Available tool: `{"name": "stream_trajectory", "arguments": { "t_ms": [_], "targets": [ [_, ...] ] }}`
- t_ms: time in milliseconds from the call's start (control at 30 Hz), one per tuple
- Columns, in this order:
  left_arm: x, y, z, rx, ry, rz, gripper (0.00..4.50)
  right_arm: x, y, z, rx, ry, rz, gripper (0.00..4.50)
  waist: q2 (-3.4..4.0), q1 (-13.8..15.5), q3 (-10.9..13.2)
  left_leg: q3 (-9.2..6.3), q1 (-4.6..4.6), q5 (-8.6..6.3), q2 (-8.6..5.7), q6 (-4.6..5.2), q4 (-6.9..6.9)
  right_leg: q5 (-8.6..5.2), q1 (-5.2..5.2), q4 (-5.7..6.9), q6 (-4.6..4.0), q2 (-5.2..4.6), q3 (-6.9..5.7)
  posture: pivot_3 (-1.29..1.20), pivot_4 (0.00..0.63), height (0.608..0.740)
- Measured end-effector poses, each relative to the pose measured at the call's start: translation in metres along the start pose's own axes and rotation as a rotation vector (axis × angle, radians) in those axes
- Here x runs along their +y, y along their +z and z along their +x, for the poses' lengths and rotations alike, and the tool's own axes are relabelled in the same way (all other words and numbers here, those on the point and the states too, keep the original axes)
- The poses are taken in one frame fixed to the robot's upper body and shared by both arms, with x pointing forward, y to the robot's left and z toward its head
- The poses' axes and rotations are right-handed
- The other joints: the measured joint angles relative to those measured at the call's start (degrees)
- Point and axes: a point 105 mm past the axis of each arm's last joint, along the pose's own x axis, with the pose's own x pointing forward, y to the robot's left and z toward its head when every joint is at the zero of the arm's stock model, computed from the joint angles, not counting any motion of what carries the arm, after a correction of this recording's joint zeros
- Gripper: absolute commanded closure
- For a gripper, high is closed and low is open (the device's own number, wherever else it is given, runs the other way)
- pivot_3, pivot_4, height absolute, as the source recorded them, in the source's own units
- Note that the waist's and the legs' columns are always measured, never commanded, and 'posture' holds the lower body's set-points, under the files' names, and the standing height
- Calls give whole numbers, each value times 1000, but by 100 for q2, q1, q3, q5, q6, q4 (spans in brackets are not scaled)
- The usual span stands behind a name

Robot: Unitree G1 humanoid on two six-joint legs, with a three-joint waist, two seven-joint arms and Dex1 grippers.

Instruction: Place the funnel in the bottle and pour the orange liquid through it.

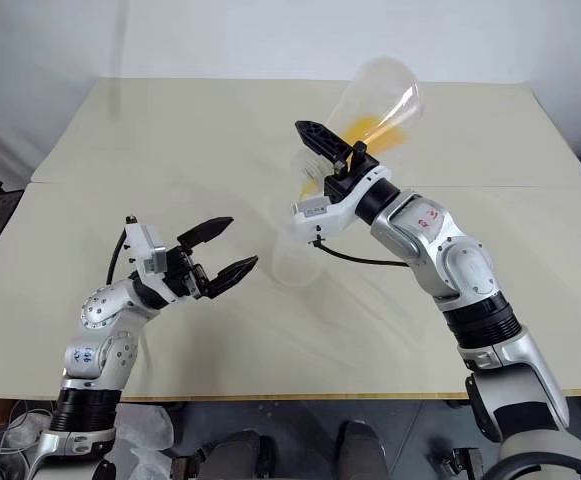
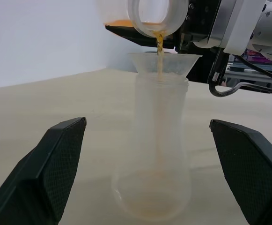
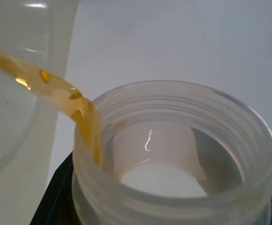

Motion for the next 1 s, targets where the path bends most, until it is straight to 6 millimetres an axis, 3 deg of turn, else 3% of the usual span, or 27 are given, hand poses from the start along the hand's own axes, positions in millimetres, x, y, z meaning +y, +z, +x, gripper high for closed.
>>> {"name": "stream_trajectory", "arguments": {
  "t_ms": [1000],
  "targets": [
    [-14,15,9,18,-87,39,0,-2,4,-1,-35,-23,-33,2017,0,-10,0,-1,0,0,0,0,0,0,0,1,0,0,2,0,150,740]
  ]
}}
